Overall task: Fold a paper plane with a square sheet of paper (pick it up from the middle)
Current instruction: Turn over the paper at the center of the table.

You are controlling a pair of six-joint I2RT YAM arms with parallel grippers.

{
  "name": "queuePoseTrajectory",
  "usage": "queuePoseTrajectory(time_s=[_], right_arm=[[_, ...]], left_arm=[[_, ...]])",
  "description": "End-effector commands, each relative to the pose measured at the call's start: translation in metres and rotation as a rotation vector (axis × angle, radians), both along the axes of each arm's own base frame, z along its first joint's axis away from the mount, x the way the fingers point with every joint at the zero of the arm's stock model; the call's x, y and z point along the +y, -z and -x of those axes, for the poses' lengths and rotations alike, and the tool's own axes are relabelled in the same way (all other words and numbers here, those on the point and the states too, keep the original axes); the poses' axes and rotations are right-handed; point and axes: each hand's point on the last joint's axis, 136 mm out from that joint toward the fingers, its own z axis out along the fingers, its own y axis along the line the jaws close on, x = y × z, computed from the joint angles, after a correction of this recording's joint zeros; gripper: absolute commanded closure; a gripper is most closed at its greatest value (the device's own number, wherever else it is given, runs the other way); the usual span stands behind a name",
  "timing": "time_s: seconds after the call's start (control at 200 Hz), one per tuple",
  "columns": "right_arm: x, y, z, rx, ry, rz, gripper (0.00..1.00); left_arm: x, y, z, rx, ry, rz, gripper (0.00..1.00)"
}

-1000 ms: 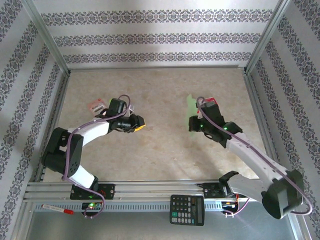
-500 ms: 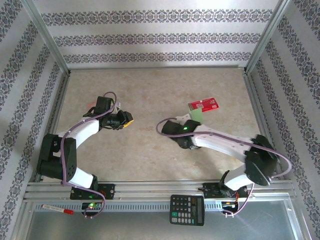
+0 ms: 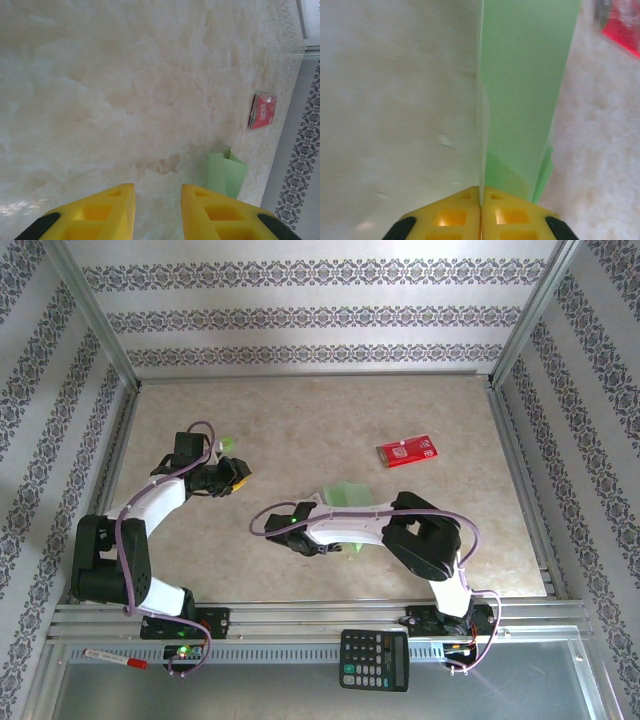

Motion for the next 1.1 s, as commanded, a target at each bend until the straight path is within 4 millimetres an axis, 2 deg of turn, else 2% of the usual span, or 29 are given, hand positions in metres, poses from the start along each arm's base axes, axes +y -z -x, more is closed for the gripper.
queuePoseTrajectory(time_s=[0.0,0.1,0.22,0.33,0.41,0.45,0.52,0.64,0.829,0.949,1.094], right_arm=[[0.037,0.009,0.000,0.022,-0.024,-0.098,0.87],[0.061,0.003,-0.002,0.046,-0.053,-0.189,0.80],[0.074,-0.026,0.004,0.063,-0.093,-0.334,0.71],[0.072,-0.060,0.018,0.100,-0.135,-0.539,0.70],[0.052,-0.070,0.025,0.142,-0.109,-0.704,0.71],[0.040,-0.065,0.027,0.188,-0.081,-0.799,0.71],[0.029,-0.056,0.020,0.212,-0.045,-0.960,0.75],[0.021,-0.041,0.004,0.214,-0.035,-1.040,0.82],[0.032,-0.011,-0.013,0.250,0.001,-1.062,0.90],[0.041,0.008,-0.012,0.287,0.019,-1.053,0.92],[0.041,0.030,-0.004,0.306,0.064,-1.009,0.94]], left_arm=[[0.001,-0.006,0.010,0.014,0.029,-0.002,0.70],[-0.001,-0.009,0.016,0.018,0.038,0.008,0.69],[-0.006,-0.017,0.026,0.016,0.043,0.057,0.68],[-0.017,-0.022,0.040,0.015,0.050,0.109,0.68],[-0.039,-0.025,0.053,0.013,0.097,0.118,0.68],[-0.052,-0.025,0.060,0.011,0.125,0.117,0.68],[-0.076,-0.023,0.069,0.007,0.170,0.120,0.68],[-0.102,-0.017,0.073,0.015,0.222,0.113,0.69],[-0.118,0.000,0.073,0.047,0.271,0.073,0.73],[-0.122,0.011,0.077,0.068,0.290,0.063,0.76],[-0.132,0.015,0.080,0.067,0.305,0.086,0.81]])
